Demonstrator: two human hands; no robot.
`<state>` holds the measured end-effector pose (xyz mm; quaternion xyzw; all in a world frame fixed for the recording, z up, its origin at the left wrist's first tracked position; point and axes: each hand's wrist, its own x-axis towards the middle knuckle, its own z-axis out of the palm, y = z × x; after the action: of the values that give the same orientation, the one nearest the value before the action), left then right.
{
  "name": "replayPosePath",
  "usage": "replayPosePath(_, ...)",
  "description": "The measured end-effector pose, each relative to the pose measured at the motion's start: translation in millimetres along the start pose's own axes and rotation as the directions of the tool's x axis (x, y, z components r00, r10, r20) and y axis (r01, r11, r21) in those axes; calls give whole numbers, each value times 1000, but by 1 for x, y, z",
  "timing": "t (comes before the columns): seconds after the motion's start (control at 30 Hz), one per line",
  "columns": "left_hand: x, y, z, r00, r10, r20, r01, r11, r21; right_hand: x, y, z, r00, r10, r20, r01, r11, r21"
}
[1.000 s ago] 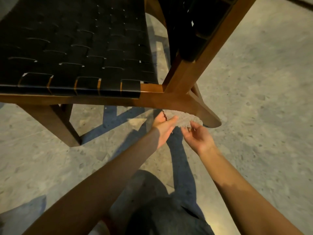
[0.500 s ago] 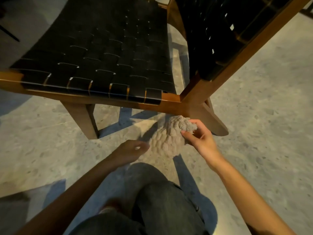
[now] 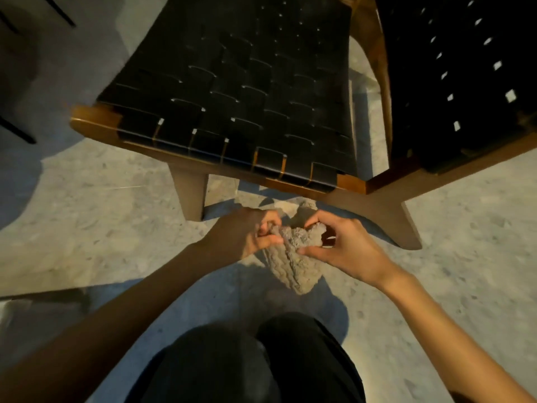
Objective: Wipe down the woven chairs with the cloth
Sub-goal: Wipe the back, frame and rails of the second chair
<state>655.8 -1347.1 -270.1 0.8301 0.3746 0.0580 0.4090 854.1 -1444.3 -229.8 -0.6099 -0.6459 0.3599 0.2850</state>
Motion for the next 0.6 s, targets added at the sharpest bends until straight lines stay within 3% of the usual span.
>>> replayPosePath(0.03, -4, -1, -8, 999, -32, -20, 31, 999, -35, 5, -10, -5, 999, 27, 18, -27, 1000, 9)
replayPosePath(0.1, -14, 3, -42, 1000, 25, 12, -26, 989, 143, 17, -30, -16, 995, 76, 70, -73, 996, -42)
replayPosePath(0.2, -31, 16, -97, 993, 47, 106, -72, 966, 250, 32, -59, -34, 977, 148, 154, -125, 981, -150)
replayPosePath(0.33, -55, 58, -146, 985, 43, 170, -98, 938, 331, 35, -108, -55, 971, 193, 137, -128, 915, -383)
replayPosePath(0.4, -71, 84, -166, 991, 70, 113, -106, 932, 346, 31, -139, -67, 984, 152, 91, -88, 863, -497)
replayPosePath(0.5, -107, 130, -201, 999, -13, 37, 1, 947, 321, 25, -194, -93, 983, 152, 107, -49, 770, -636)
replayPosePath(0.6, -145, 176, -246, 998, -41, -47, 53, 953, 300, 21, -258, -129, 981, 130, 142, -19, 798, -602)
